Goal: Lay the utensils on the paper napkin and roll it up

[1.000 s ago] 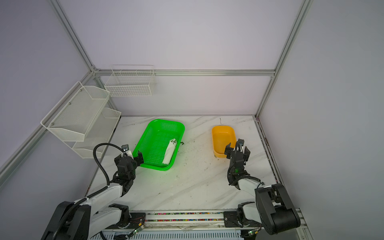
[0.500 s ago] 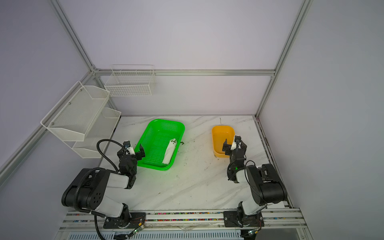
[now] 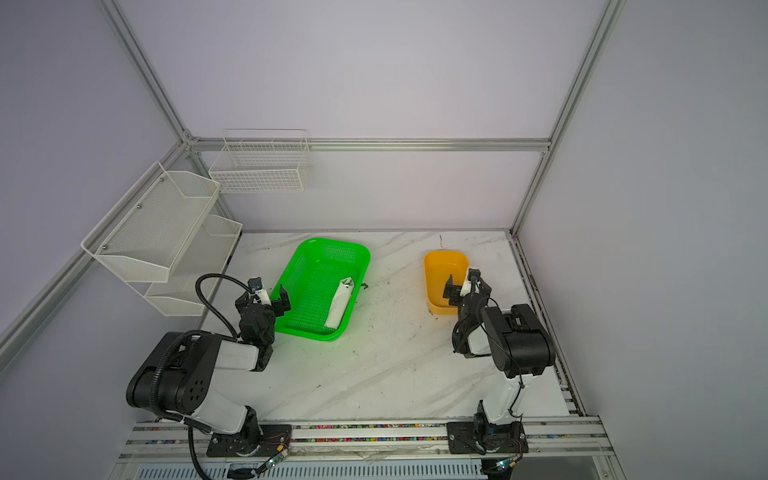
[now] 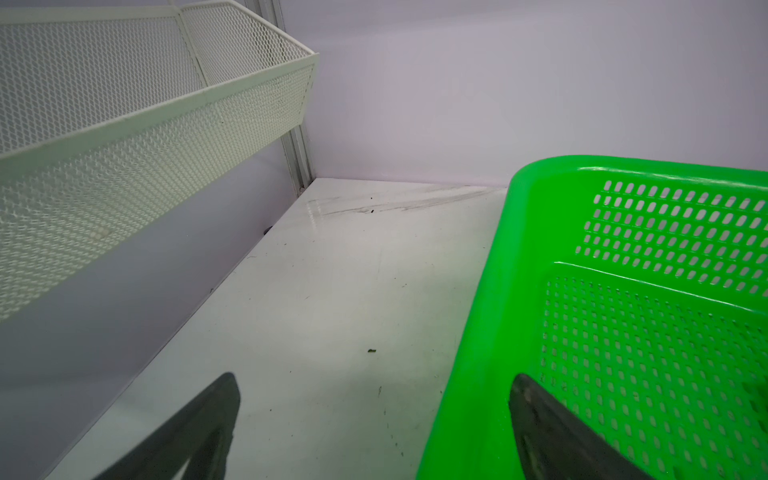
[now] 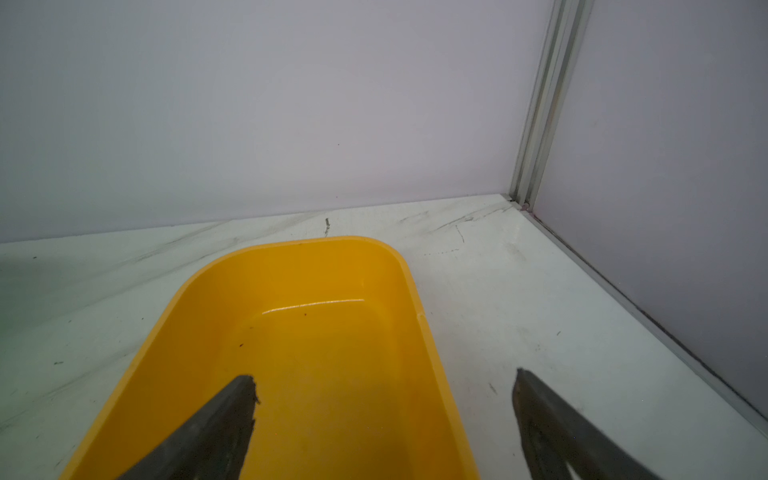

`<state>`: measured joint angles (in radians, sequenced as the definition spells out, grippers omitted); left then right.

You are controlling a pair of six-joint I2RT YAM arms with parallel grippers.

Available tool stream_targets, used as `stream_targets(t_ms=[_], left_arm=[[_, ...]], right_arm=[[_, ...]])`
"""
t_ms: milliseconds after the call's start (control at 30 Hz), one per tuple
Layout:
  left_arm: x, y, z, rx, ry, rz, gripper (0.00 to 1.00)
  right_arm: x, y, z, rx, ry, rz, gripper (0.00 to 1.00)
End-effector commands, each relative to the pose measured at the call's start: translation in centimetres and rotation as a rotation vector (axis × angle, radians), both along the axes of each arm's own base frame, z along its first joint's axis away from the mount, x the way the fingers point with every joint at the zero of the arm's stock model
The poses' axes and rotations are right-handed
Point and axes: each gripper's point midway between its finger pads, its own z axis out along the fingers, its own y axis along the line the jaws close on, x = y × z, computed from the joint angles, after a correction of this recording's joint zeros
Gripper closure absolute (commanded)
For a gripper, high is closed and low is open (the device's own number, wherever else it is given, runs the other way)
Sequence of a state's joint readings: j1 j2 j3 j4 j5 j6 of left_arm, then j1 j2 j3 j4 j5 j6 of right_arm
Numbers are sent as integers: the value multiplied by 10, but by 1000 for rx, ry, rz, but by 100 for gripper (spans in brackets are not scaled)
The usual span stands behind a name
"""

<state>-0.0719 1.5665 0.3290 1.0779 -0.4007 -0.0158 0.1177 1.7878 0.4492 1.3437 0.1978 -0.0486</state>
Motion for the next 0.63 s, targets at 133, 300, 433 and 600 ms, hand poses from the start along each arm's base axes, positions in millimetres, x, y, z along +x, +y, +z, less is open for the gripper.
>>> stream_targets(t_ms=[133, 300, 433, 600], left_arm=[[4, 8, -11, -4, 54, 33, 0], [4, 8, -11, -3, 55, 34, 0], [4, 8, -11, -4, 55, 33, 0], [4, 8, -11, -4, 55, 33, 0]], right_arm=[[1, -9, 9, 1, -30, -49, 3], [1, -8, 8, 1, -27, -46, 3], [2, -8, 8, 1, -24, -45, 3], [2, -7, 7, 0, -22, -40, 3]])
